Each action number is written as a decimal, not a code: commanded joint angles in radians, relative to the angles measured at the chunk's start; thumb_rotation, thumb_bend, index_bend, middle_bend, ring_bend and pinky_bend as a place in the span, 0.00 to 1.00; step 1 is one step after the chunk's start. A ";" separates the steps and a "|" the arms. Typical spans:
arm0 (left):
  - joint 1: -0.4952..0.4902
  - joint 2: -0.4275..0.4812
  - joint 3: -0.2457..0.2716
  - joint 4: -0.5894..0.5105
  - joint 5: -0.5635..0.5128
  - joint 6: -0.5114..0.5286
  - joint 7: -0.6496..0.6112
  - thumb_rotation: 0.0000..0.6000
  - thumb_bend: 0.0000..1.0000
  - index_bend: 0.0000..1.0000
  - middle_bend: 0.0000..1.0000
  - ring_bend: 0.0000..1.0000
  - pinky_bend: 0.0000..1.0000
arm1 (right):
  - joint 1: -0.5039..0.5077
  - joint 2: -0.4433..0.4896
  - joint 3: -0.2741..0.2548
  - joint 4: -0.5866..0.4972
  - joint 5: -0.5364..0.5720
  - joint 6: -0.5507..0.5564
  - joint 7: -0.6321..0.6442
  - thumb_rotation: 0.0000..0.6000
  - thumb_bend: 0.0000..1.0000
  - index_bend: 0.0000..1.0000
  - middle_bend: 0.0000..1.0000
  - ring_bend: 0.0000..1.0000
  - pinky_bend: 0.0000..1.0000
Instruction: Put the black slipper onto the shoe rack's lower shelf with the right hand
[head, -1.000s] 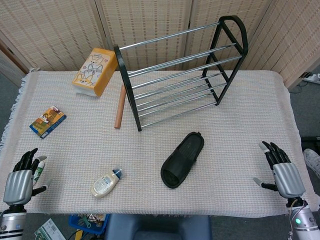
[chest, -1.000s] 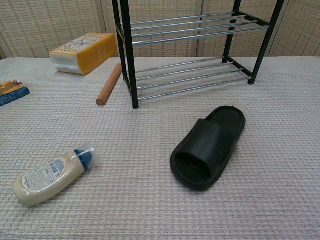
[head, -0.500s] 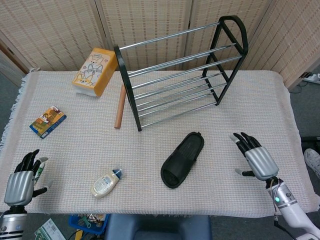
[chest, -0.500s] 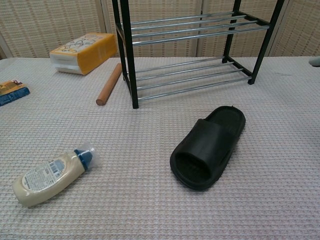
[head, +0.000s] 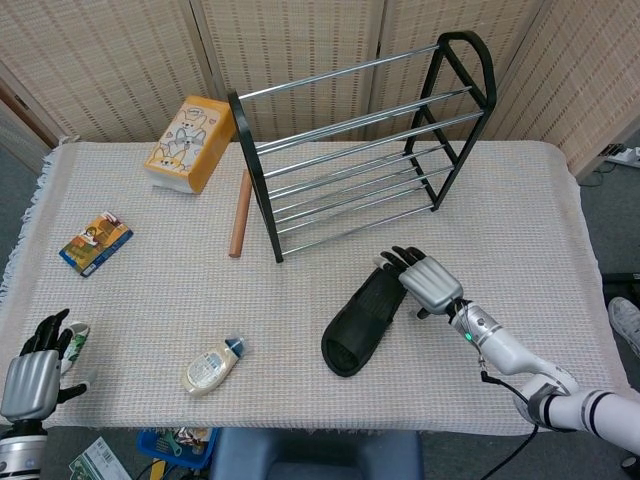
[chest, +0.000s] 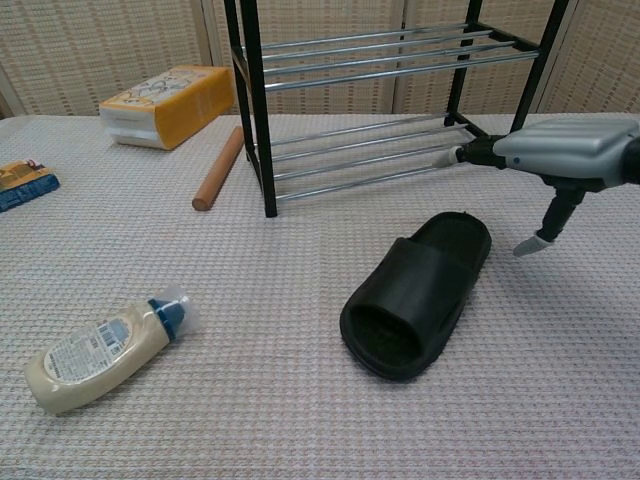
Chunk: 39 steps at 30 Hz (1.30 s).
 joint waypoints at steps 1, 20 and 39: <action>0.003 0.001 0.001 -0.004 -0.004 -0.001 0.003 1.00 0.24 0.27 0.10 0.10 0.25 | 0.073 -0.041 -0.001 0.058 0.031 -0.093 -0.057 1.00 0.08 0.00 0.04 0.00 0.10; 0.015 0.001 0.000 -0.012 -0.009 0.005 0.008 1.00 0.24 0.27 0.10 0.10 0.25 | 0.182 -0.085 -0.067 0.152 0.128 -0.233 -0.071 1.00 0.10 0.00 0.14 0.00 0.10; 0.006 -0.002 0.000 0.002 0.005 -0.011 -0.007 1.00 0.24 0.27 0.10 0.10 0.25 | 0.132 -0.058 -0.115 0.050 0.160 -0.123 -0.113 1.00 0.11 0.00 0.11 0.00 0.10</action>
